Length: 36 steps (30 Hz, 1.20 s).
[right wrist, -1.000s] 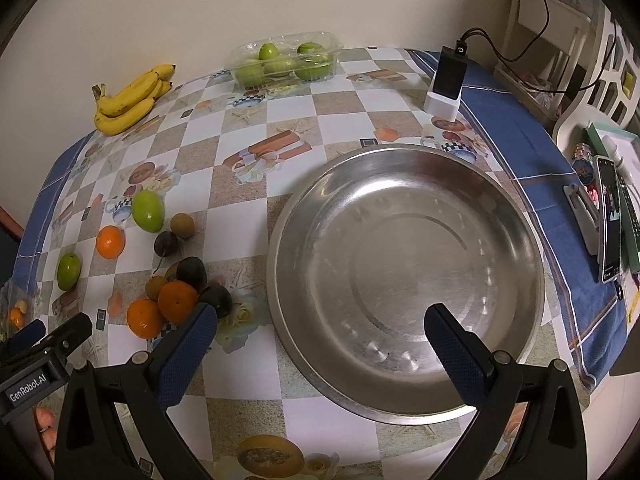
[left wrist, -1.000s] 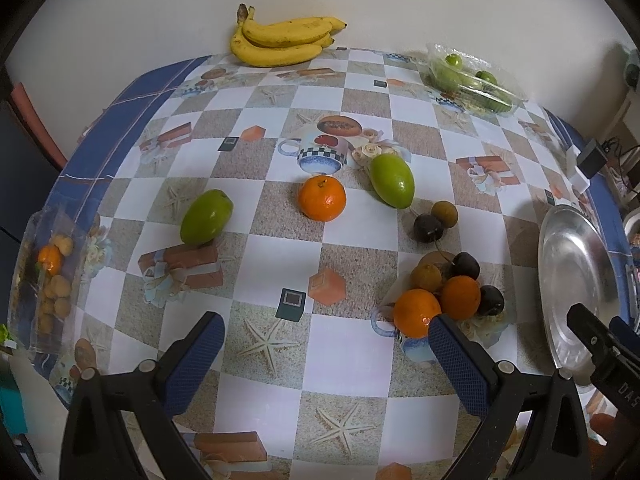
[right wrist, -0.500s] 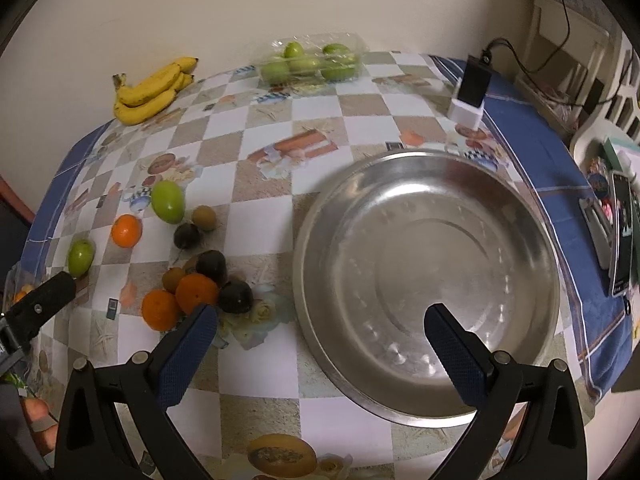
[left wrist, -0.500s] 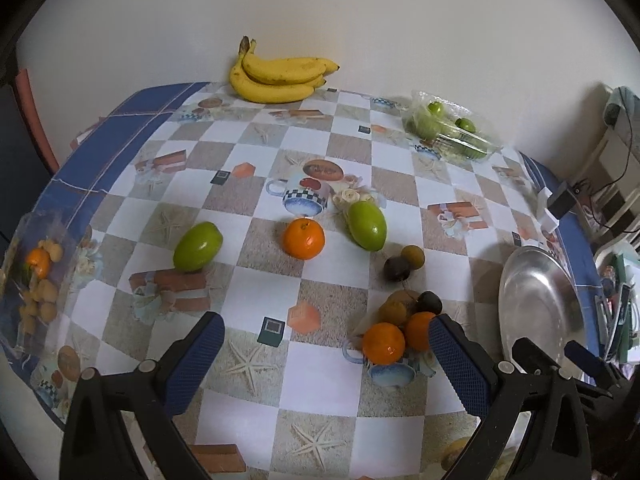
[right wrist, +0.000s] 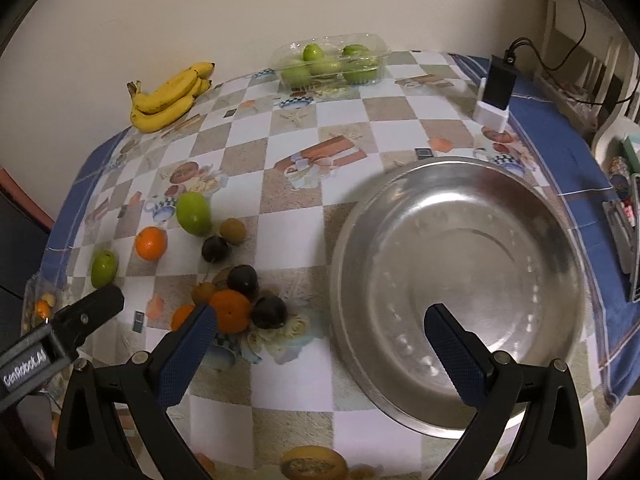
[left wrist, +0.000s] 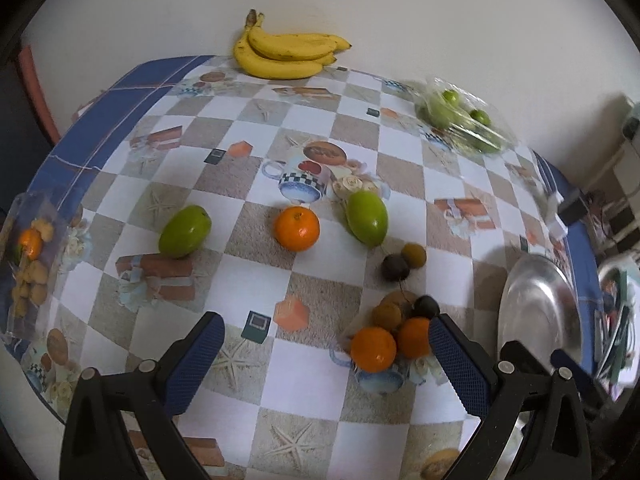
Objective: Organize fruits
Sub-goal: 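Move left gripper to an orange while right gripper reaches a black plum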
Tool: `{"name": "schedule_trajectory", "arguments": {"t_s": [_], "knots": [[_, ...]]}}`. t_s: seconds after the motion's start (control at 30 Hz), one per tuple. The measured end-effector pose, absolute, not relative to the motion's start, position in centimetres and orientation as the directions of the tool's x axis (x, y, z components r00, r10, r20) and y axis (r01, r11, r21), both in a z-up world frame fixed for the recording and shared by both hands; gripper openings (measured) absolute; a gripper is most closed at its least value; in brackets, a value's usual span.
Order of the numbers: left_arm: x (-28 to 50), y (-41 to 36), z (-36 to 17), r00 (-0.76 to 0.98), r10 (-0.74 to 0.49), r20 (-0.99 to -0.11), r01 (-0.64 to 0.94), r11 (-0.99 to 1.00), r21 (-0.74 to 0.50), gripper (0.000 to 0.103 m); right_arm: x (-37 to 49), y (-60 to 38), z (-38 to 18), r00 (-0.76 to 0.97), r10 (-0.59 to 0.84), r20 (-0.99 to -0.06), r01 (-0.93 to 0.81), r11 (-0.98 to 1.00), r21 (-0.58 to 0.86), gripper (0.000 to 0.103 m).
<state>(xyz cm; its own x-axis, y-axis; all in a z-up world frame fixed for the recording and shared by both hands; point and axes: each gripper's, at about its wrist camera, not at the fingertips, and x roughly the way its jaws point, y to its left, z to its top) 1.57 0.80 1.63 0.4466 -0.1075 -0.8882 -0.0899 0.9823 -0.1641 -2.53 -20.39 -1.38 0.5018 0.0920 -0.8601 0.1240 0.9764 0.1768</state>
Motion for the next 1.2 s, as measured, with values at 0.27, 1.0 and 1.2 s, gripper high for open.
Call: {"name": "schedule_trajectory", "arguments": {"t_s": [0.27,1.0,1.2], "knots": [[3.7,1.0,2.6,0.465,-0.095,-0.880,-0.145,0.973,-0.182,0.101,-0.8,-19.4,-0.7,0.529,0.149,-0.836,0.105,0.965,0.238,0.103],[5.0,-0.6,-3.4,0.255,-0.213,-0.943,-0.199,0.943,-0.266,0.074,1.3,-18.2,-5.4,0.370,0.225,-0.902,0.095,0.956,0.277,0.038],[4.7,-0.5,-4.5,0.211,-0.271,-0.939,-0.223,0.922,-0.316,0.065,1.4,-18.5,-6.6,0.329,0.240,-0.913,0.119,0.949,0.292,0.034]]}}
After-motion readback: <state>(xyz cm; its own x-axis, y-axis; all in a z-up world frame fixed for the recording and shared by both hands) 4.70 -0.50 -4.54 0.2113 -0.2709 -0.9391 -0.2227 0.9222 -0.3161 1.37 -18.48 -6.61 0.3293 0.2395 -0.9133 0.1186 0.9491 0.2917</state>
